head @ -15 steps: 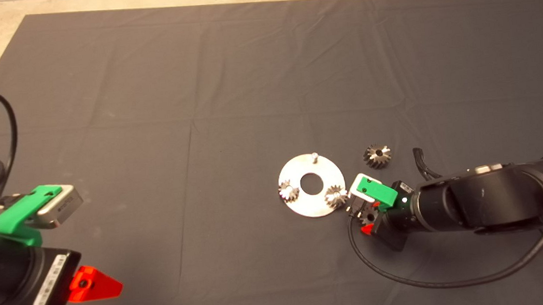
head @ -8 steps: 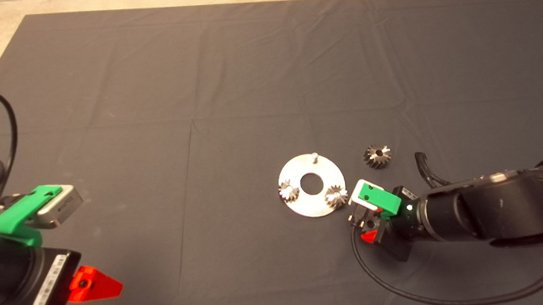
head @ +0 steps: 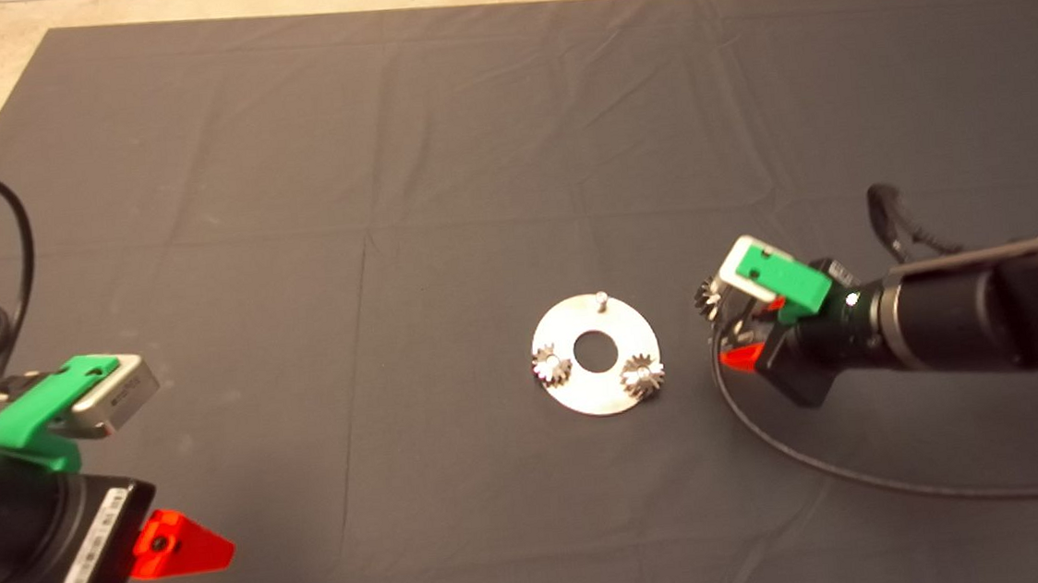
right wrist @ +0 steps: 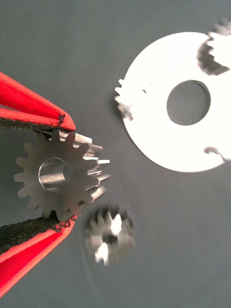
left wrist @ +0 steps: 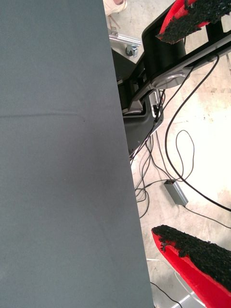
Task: Remove an incorrectly installed larger gear and replace it with the correct smaller gear
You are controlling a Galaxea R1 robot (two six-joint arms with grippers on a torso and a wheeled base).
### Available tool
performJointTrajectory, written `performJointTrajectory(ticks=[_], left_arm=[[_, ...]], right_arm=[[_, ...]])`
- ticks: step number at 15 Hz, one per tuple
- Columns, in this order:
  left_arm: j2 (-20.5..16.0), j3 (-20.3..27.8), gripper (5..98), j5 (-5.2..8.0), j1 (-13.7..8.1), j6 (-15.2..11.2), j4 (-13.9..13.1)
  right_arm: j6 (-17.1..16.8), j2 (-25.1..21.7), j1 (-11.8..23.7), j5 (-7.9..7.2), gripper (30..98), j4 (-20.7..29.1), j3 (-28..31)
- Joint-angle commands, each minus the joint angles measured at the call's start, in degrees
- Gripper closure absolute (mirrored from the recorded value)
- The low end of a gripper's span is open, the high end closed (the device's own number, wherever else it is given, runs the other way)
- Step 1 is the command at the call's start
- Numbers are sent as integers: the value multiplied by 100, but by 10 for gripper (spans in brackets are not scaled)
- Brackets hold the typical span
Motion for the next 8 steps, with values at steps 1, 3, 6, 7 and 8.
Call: performJointTrajectory(ticks=[1,3,6,7,8], left_arm=[[-9,92,59,37,-8,14,-99],[-9,92,59,37,-8,16,-99],[-18,92,59,37,-8,22,-99],[-18,92,59,37,-8,22,-99],[-18,92,59,37,-8,22,-99]], right_arm=[[241,603,256,66,879,479,-677],[346,1157,256,66,880,479,-1244],[346,1901,212,57,880,488,-2240],[346,2053,195,66,880,488,-2451],[346,2212,195,66,880,488,-2611]])
